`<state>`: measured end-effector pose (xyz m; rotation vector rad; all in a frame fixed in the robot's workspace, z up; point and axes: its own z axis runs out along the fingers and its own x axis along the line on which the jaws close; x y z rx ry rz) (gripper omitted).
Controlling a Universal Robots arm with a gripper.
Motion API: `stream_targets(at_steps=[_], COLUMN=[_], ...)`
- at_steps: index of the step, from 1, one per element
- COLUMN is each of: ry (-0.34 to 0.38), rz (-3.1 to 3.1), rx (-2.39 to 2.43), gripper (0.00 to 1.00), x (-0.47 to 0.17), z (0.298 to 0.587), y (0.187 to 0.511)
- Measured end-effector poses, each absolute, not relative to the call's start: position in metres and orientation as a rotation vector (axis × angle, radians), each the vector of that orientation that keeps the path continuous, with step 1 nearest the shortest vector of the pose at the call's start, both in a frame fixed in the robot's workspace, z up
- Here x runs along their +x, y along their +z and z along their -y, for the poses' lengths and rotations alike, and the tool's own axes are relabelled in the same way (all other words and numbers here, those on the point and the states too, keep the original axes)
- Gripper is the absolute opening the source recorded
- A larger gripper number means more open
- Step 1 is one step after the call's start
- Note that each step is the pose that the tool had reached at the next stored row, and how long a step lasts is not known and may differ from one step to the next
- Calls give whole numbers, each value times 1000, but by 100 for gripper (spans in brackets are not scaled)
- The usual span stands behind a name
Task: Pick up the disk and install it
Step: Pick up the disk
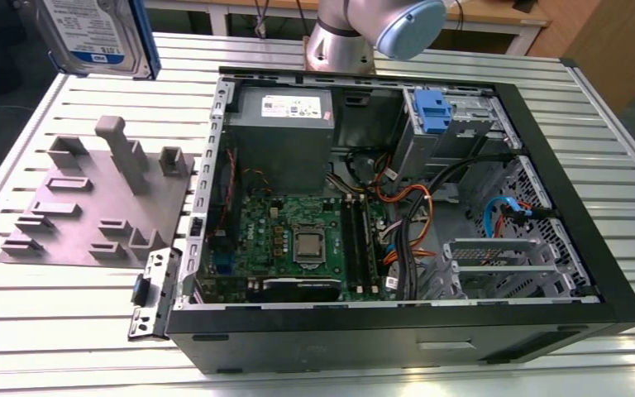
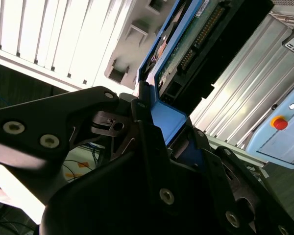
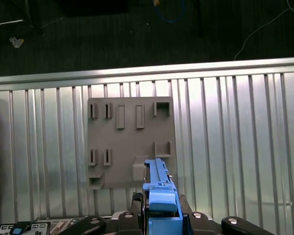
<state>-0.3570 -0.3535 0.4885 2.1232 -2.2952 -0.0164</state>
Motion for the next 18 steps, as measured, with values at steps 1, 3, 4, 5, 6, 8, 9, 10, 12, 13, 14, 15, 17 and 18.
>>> stream_targets(at_steps=[1,3,4,5,6,8,9,10,12,13,14,15,17,18], ry=[-16,-16,-16,-16,-16,-16,-16,-16,-16,-16,-16,-16,-16,-16], rz=[2295,2295,2295,2295,2296,2296,2296,2296,2296,2296,2296,2296,2296,2296], rx=[2123,2123,2123,2123,2123,2123,2122,2122,2122,2122,2122,2122,2122,2122], gripper=[36,36,36,36,36,36,36,36,36,36,36,36,36,36], x=[-357,-357,-357,-356,-356,-356,-355,-355,-355,-354,-353,-353,-351,-351], z=[354,354,355,355,356,357,358,358,359,359,359,359,358,358], y=[489,489,489,489,489,489,489,489,488,488,489,488,489,489])
